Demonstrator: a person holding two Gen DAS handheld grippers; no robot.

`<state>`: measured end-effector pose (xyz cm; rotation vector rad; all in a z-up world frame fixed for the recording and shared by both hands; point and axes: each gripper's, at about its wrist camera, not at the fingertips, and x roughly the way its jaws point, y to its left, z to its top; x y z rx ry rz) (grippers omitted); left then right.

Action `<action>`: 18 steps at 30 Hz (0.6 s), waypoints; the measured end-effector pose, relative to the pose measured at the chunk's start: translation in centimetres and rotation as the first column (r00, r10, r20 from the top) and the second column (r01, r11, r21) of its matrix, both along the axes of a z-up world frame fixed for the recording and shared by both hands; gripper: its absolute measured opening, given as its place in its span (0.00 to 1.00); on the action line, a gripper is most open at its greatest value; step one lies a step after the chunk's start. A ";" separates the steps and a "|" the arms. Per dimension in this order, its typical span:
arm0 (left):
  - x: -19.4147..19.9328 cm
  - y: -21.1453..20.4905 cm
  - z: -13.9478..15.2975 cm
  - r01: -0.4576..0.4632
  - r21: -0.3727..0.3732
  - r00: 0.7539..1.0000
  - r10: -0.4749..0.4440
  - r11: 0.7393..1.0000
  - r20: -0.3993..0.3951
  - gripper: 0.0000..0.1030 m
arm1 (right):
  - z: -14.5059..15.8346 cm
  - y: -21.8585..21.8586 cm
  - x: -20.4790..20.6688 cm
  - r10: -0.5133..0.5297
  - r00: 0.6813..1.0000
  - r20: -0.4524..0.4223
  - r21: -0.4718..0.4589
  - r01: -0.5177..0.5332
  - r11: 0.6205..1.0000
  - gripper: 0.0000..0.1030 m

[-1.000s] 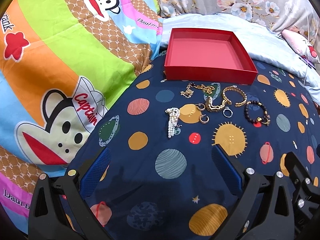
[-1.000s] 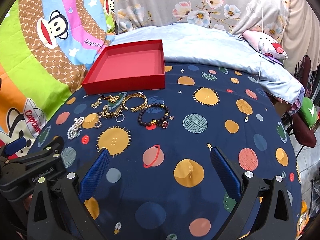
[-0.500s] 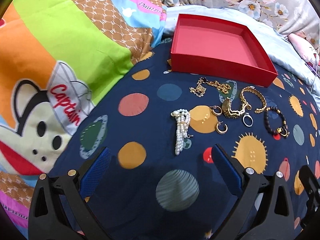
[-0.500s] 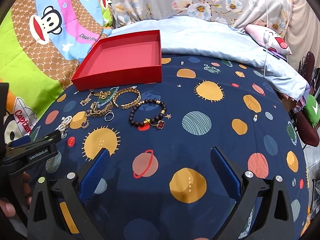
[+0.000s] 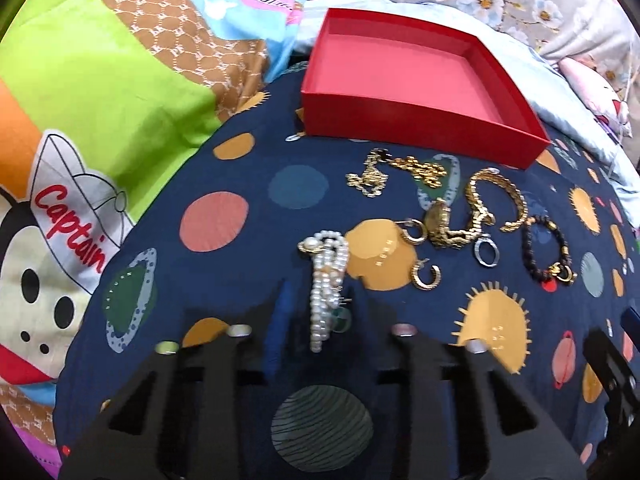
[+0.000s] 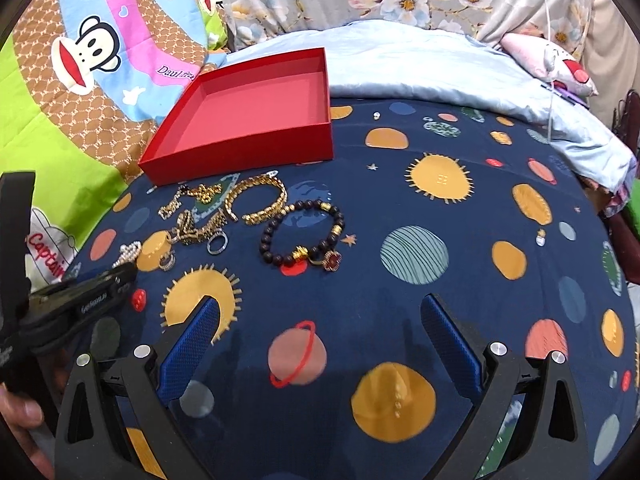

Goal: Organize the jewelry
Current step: 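Grasp the white pearl earring with the left tool while the right tool grasps the black bead bracelet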

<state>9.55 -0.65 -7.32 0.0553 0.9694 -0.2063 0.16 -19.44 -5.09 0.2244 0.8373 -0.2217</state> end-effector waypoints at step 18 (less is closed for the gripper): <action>-0.4 0.1 2.3 0.043 -0.035 0.998 -0.042 0.998 0.051 0.11 | -1.0 -2.4 7.1 0.008 1.000 -0.026 -0.031 -0.008 0.999 0.55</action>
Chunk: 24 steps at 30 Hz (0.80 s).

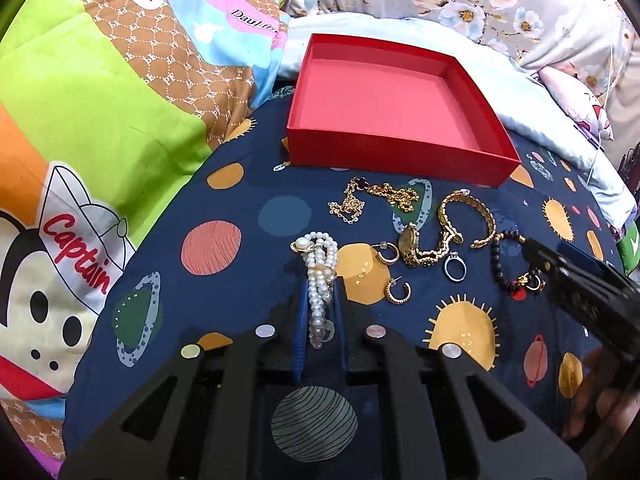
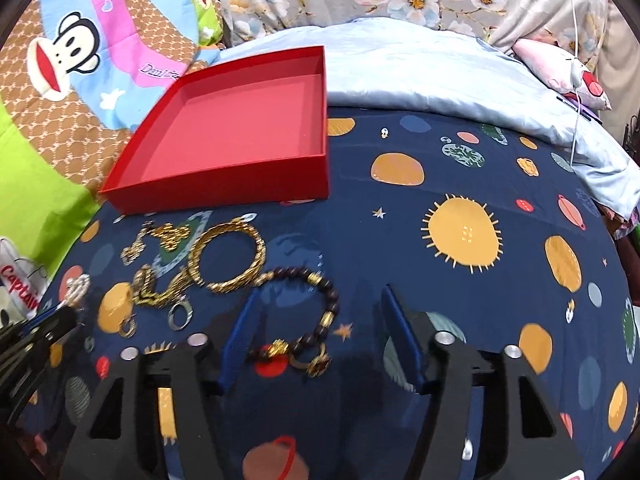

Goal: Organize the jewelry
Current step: 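Grasp the white pearl earring with the left tool while the right tool grasps the black bead bracelet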

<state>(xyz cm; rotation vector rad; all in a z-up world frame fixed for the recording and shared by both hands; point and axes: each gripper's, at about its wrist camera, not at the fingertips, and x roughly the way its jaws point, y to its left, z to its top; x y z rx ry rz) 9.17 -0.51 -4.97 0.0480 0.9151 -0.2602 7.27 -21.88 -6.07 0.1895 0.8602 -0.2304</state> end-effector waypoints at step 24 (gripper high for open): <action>-0.7 -0.4 0.6 -0.005 0.032 1.000 0.005 0.999 -0.002 0.11 | 1.5 0.2 -1.2 0.012 0.999 0.033 0.016 -0.013 1.000 0.07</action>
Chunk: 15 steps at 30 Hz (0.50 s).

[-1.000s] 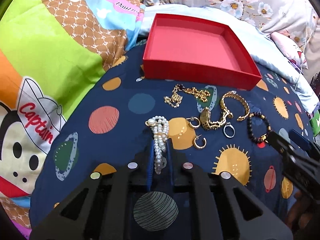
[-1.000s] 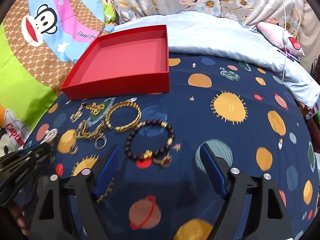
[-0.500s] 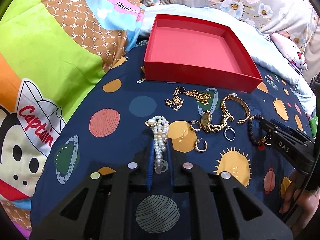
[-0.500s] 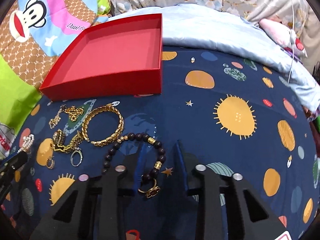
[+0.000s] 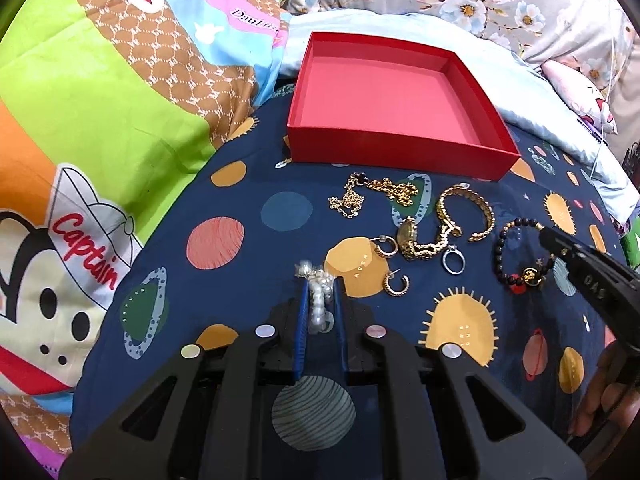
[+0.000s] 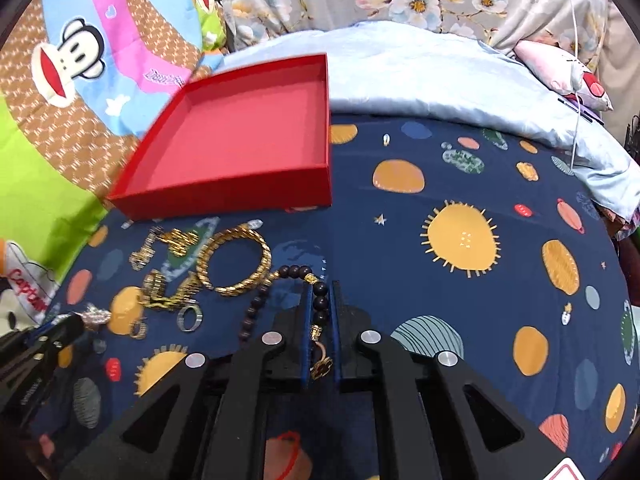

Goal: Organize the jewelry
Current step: 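Grasp the white pearl earring with the left tool while the right tool grasps the black bead bracelet, then carry the pearl earring and bead bracelet into the red box while both tools open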

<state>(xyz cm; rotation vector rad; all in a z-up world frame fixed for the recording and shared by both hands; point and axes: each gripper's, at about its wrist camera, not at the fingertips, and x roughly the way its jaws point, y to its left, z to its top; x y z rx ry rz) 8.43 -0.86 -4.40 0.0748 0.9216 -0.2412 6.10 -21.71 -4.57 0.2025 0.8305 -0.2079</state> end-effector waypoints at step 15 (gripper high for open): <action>-2.3 0.6 3.1 0.027 -0.070 0.999 -0.025 0.997 0.039 0.11 | 4.6 0.9 -4.5 0.021 0.995 0.099 0.004 -0.022 1.000 0.07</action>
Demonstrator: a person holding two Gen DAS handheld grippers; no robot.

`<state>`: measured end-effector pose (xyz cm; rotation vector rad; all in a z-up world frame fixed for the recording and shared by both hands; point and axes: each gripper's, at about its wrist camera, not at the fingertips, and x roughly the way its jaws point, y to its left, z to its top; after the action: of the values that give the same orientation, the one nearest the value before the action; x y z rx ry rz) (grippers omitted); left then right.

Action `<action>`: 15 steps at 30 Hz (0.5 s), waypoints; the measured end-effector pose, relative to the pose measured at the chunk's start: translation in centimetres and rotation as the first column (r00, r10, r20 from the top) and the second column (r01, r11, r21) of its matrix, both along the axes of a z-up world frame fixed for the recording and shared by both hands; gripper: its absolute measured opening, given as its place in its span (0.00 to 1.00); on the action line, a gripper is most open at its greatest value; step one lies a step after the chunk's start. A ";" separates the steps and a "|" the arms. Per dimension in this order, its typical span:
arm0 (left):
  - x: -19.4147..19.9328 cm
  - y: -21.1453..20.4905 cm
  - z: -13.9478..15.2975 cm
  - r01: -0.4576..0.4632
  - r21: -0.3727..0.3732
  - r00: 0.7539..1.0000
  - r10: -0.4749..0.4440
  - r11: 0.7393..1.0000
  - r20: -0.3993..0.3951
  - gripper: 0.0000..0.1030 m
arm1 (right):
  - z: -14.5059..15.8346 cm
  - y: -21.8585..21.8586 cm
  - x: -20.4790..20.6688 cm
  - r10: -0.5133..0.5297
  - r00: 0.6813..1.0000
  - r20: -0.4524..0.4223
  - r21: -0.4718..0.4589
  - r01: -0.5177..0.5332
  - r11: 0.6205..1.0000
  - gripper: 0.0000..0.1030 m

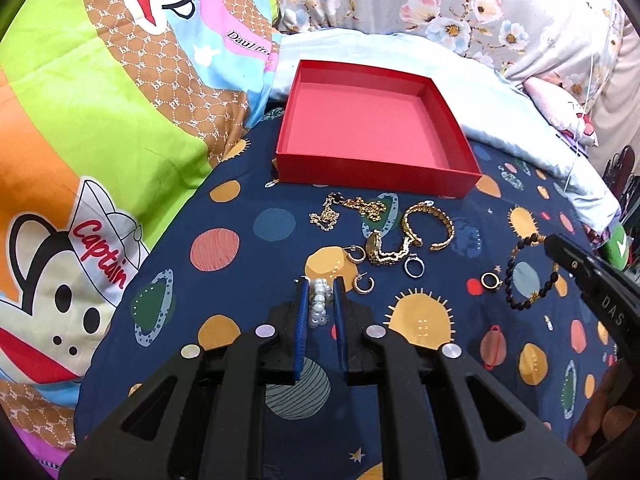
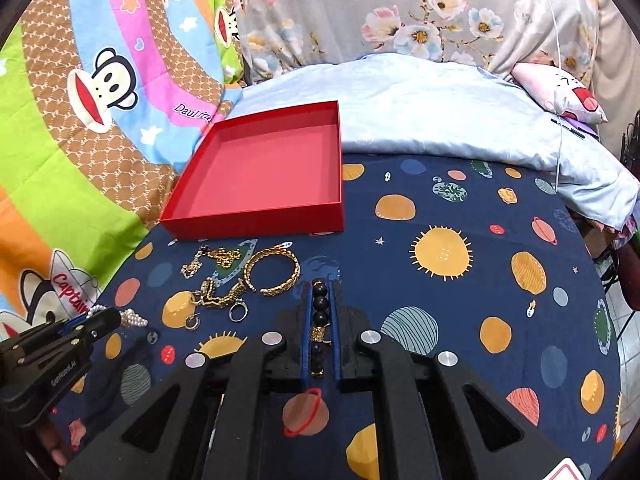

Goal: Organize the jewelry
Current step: 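Carry the pearl earring and bead bracelet into the red box while both tools open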

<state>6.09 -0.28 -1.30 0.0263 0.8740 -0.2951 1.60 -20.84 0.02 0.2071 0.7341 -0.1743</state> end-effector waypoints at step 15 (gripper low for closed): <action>5.8 -2.8 4.5 0.062 -0.005 0.993 -0.062 0.998 0.098 0.11 | 2.6 -1.2 5.3 0.064 0.996 0.057 0.024 -0.065 0.998 0.07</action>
<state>11.94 -3.05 3.17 0.0597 0.7759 -0.3528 6.92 -22.09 2.66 0.2117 0.6863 -0.0973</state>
